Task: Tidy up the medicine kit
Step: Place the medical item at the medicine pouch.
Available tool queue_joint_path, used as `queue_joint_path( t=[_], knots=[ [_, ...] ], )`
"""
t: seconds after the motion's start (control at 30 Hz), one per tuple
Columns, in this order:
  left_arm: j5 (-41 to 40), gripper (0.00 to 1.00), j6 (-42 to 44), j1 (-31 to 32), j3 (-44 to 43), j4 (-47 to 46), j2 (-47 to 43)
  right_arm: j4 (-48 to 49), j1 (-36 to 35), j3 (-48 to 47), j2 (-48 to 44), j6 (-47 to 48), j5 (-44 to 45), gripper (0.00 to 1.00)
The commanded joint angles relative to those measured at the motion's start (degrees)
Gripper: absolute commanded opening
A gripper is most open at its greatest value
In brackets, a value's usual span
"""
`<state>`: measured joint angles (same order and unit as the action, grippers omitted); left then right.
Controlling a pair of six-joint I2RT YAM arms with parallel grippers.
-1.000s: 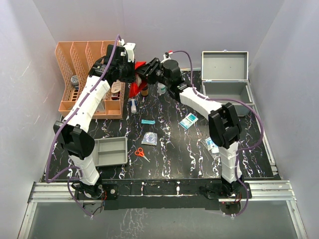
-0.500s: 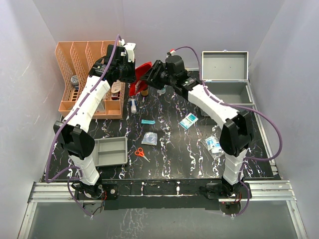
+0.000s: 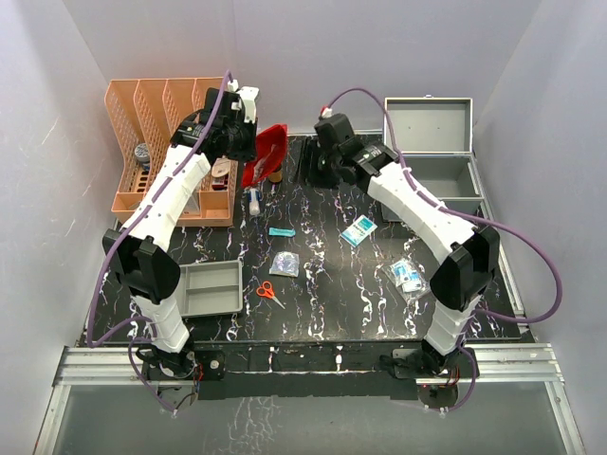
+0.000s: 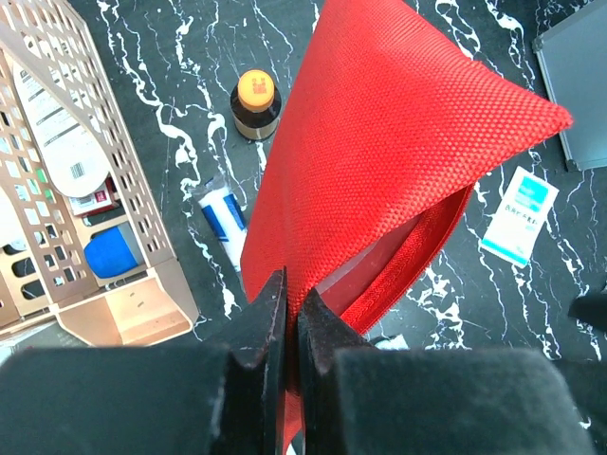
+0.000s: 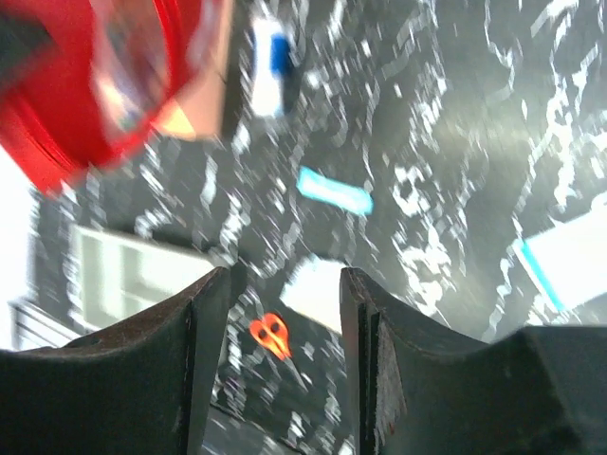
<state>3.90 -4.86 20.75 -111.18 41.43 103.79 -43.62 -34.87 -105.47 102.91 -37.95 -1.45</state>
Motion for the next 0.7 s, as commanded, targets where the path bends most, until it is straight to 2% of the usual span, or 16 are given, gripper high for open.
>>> queue_joint_path(
  t=[0.0,0.2,0.4,0.67],
  knots=[
    [-0.88,0.0,0.54,0.1,0.05,0.85,-2.66,-12.52,-5.69,3.83,-2.63,13.57,2.07,0.48],
    [-2.36,0.0,0.2,-0.34,0.54,0.9,-2.93,-16.95,-13.55,4.09,0.26,18.91,4.85,0.49],
    [-0.59,0.0,-2.3,-3.95,4.09,2.14,-4.49,-23.06,-20.03,-2.4,7.36,21.73,5.64,0.49],
    [1.46,0.0,-3.71,-8.5,8.49,2.03,-7.07,-19.56,-23.68,-3.62,12.02,24.9,3.38,0.49]
  ],
)
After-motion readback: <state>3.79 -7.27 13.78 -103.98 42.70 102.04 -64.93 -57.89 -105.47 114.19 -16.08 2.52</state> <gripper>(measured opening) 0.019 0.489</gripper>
